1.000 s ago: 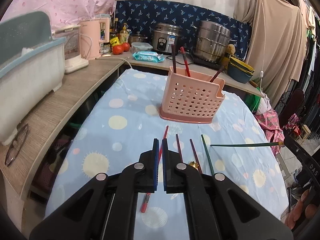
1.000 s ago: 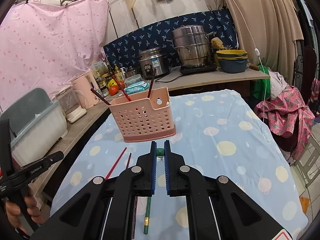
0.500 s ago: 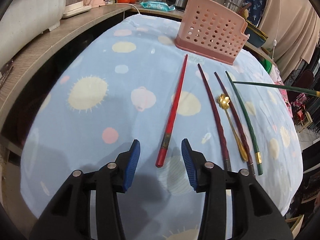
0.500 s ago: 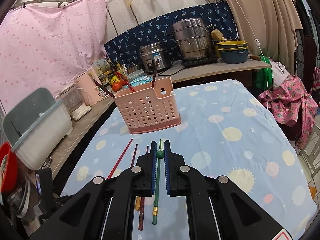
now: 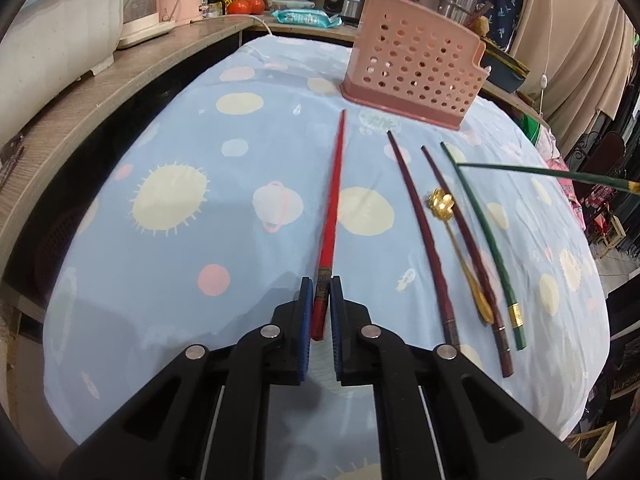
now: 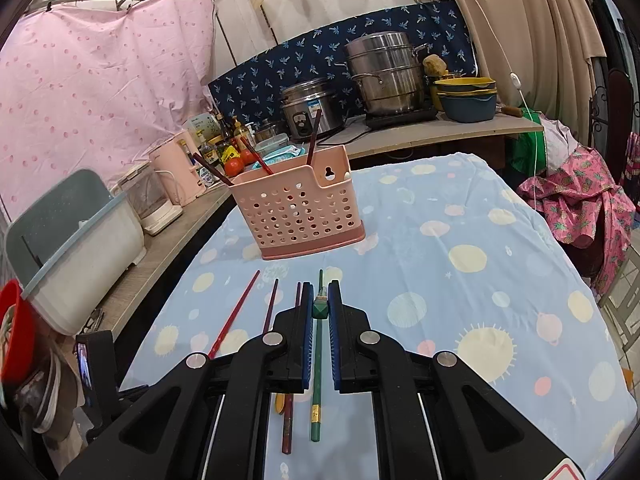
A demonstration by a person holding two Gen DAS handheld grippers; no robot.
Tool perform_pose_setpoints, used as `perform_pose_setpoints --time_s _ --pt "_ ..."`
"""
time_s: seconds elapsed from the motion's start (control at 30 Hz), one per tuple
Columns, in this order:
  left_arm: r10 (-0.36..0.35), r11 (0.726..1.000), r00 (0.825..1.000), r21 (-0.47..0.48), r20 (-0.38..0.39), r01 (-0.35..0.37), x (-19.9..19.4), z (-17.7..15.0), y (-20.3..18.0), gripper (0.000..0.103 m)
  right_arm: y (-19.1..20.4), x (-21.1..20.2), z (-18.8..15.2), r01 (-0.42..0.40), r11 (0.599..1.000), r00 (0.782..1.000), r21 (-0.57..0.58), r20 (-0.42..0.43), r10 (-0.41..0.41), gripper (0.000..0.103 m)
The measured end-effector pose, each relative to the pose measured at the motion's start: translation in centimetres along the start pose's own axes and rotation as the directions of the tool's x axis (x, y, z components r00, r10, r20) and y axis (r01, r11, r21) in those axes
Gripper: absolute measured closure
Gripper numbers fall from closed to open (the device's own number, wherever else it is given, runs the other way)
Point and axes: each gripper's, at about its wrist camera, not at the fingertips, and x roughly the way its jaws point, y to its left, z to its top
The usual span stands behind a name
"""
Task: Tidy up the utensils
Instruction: 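Lift both chopsticks and carry them over the pink caddy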
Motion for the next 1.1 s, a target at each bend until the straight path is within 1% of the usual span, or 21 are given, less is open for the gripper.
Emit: perform_pose_setpoints --time_s 0.17,0.33,0.53,0.77,0.93,1.0,1.1 --pt "-0.023 1.000 0.998 -0.009 0.066 0.023 -3.0 1.7 -0.2 0.096 0.2 -0.3 0.5 0.002 1.000 1.000 -0.012 0.019 -0.002 0.096" --pt "-0.047 0.999 0.986 0.001 0.159 0.048 -6.7 4.8 -1.0 0.096 0.6 -0.7 1.9 0.001 1.000 0.999 -0.029 0.046 0.000 0.096" --pt "-0.069 0.998 0.965 0.030 0.254 0.064 -9.8 8.9 -2.4 0.096 1.3 -1.2 3.7 0.002 0.998 0.997 -0.056 0.083 0.003 0.096" --pt "-0.070 0.996 0.941 0.074 0.330 0.048 -11.5 12.9 -4.3 0.096 1.7 -0.9 6.0 -0.006 0.997 0.994 -0.079 0.109 0.014 0.096" --pt "-0.079 0.995 0.925 0.092 0.371 0.049 -12.6 15.7 -5.4 0.096 1.9 -0.8 8.3 -0.032 0.996 0.990 -0.085 0.135 0.043 0.096" --pt "-0.084 0.994 0.916 0.099 0.391 0.049 -13.2 16.8 -5.9 0.096 1.9 -0.6 9.5 -0.054 0.995 0.987 -0.081 0.146 0.065 0.096" --pt "-0.088 0.993 0.895 0.109 0.438 0.044 -14.2 19.1 -6.6 0.096 2.0 -0.5 11.6 -0.071 0.994 0.980 -0.084 0.179 0.085 0.096"
